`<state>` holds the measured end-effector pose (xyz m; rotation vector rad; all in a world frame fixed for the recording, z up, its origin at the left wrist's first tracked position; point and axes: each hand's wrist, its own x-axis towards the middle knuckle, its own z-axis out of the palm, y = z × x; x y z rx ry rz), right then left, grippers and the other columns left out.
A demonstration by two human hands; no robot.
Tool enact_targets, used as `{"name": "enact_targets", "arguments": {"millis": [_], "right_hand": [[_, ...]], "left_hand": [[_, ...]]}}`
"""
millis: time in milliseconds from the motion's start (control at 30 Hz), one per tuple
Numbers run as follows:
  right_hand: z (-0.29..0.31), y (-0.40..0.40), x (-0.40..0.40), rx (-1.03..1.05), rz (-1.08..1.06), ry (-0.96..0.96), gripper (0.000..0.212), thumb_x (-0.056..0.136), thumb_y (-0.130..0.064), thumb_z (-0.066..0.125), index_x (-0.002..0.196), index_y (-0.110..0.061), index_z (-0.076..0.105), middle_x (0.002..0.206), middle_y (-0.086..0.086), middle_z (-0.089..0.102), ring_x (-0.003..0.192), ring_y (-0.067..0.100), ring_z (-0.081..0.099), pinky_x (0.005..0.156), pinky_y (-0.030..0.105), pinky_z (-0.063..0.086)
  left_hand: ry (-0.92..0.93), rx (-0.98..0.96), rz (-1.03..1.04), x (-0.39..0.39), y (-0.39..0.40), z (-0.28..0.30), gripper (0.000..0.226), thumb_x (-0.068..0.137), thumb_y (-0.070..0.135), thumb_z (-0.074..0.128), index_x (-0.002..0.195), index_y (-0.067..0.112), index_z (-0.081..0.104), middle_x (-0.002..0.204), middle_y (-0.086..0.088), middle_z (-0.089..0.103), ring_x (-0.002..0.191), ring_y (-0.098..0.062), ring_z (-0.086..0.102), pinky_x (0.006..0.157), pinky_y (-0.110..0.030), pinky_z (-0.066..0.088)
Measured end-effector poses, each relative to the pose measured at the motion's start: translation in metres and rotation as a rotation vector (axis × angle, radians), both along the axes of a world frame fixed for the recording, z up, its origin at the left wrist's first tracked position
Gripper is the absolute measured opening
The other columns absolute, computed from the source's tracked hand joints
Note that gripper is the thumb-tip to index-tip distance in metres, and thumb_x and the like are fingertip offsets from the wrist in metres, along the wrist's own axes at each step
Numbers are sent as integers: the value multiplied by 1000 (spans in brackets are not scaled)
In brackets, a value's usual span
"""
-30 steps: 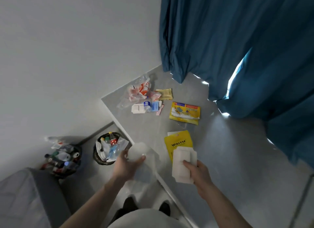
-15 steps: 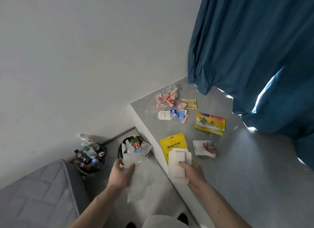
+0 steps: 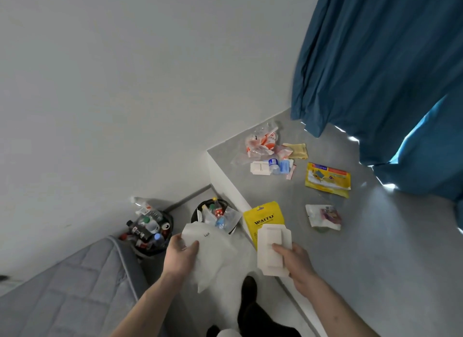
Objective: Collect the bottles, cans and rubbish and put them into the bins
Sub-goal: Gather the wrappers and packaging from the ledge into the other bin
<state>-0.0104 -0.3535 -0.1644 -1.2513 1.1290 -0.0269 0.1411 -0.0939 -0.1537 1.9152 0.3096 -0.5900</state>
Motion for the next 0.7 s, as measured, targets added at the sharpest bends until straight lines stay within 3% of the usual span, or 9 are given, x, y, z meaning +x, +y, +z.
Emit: {"name": "enact_targets", "arguments": {"millis": [167, 300, 400, 533, 700], "right_hand": [[3, -18, 39, 26, 14, -25, 19, 88, -12, 73, 107, -13, 72, 101, 10, 75, 92, 29, 72, 66, 35, 56], [-1, -31, 74, 31, 43, -26, 21, 88, -14, 74, 109, -14, 72, 102, 9, 76, 91, 28, 73, 65, 35, 57], [-7, -44, 103, 12, 86, 1, 23, 87, -15, 75, 110, -12, 72, 101, 10, 76, 91, 29, 73, 72, 42, 61], [-11, -59, 139, 6, 129, 21, 24, 86, -18, 76, 110, -13, 72, 100, 6, 76, 89, 27, 73, 67, 36, 59], [-10, -62, 172, -8, 118, 35, 23, 87, -20, 76, 110, -18, 70, 102, 5, 75, 90, 26, 72, 64, 34, 58]], "left_hand": [[-3, 8, 9, 28, -8, -1, 45, 90, 24, 73, 129, 15, 52, 108, -6, 69, 87, -23, 72, 73, -39, 60], [-31, 27, 21, 58, -16, 6, 36, 92, 17, 71, 122, 15, 52, 103, -7, 70, 84, -23, 71, 65, -33, 56], [-54, 33, 47, 88, -23, 8, 40, 91, 18, 73, 126, 15, 54, 101, -6, 73, 83, -24, 72, 71, -36, 58], [-57, 39, 69, 118, -33, 8, 40, 90, 21, 72, 124, 15, 53, 95, -9, 73, 80, -28, 73, 71, -41, 61], [-14, 33, 66, 158, -38, 1, 40, 90, 18, 73, 124, 11, 54, 94, -8, 72, 77, -26, 73, 65, -37, 59]]}}
